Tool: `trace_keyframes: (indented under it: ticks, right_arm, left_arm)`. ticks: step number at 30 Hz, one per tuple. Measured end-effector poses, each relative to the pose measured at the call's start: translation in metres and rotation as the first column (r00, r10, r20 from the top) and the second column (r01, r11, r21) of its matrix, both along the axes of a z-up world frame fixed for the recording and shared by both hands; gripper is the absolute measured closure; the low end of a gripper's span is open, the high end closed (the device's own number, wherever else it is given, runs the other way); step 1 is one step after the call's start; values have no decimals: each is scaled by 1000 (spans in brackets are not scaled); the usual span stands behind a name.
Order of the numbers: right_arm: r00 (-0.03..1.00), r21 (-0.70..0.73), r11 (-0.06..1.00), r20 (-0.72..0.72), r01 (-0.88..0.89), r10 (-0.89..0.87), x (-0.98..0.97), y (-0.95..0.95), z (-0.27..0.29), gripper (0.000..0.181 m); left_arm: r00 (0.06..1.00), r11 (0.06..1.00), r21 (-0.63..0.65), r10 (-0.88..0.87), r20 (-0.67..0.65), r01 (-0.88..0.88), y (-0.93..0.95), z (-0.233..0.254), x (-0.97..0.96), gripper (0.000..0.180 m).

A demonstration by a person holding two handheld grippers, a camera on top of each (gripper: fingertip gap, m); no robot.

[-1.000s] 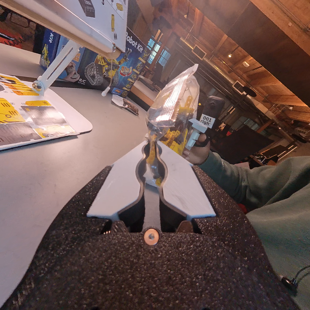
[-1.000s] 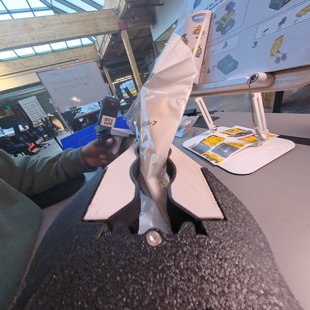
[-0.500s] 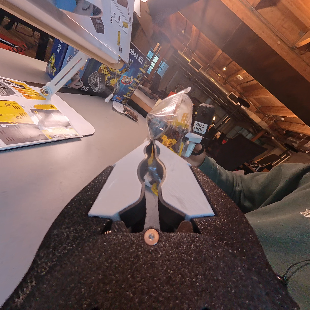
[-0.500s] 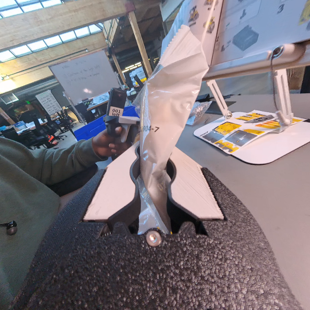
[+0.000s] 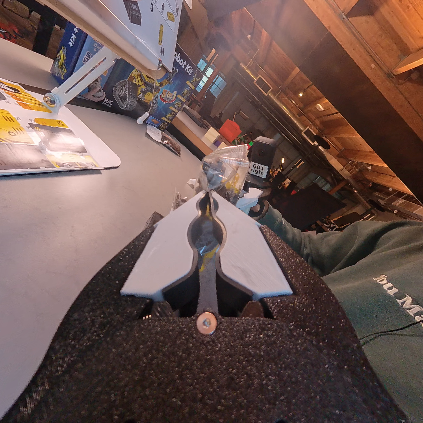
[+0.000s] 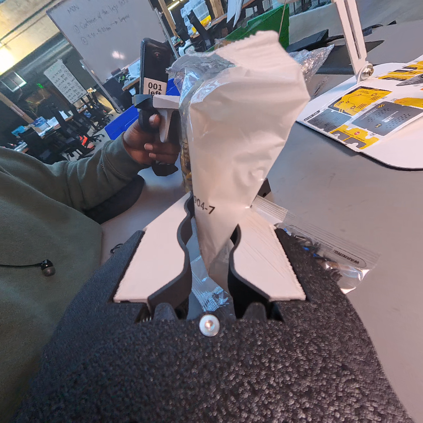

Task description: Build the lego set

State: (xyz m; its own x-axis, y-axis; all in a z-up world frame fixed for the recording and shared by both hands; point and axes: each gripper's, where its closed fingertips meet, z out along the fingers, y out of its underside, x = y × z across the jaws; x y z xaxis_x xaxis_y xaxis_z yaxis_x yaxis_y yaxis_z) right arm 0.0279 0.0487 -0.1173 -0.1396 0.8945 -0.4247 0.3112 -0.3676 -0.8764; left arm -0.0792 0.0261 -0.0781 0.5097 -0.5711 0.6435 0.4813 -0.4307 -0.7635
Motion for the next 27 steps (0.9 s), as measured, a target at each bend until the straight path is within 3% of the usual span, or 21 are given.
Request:
trace_keyframes:
  ticks: [8,9,11,12,15,18,24,26,27]
  right_arm:
    - [999,148,989,-33,31,-27,-3,4,4,125]
    - [999,163,986,-27,41,-37,-3,6,4,128]
    - [999,179,983,-10,50,-49,-3,8,0,159]
    - [999,167,985,-20,50,-47,-3,6,1,160]
    - [998,51,999,-68,19,-15,-3,2,10,166]
    - [988,-153,987,-151,-39,15,-1,-2,25,172]
    - [968,-335,936,-251,-111,25,3,-3,44,173]
    - [965,-370,922,-261,-111,11,2,-1,45,172]
    - [964,-386,916,-264,-110,5,2,-1,45,172]
  left_arm:
    - [1000,999,-35,-22,14,22,-1,-8,1,180]
    - [1000,999,-36,-24,13,25,-1,-9,3,180]
    - [1000,999,-40,-20,11,21,0,-11,3,180]
    - [1000,999,-37,-14,12,15,1,-11,3,179]
    - [998,999,4,-32,47,32,-3,-2,2,170]
    - [997,997,55,-54,62,50,-7,8,4,156]
    - [989,988,53,-144,31,142,-16,5,25,123]
    - [979,978,51,-202,25,201,-22,4,38,124]
    - [972,971,52,-236,20,235,-25,4,46,135]
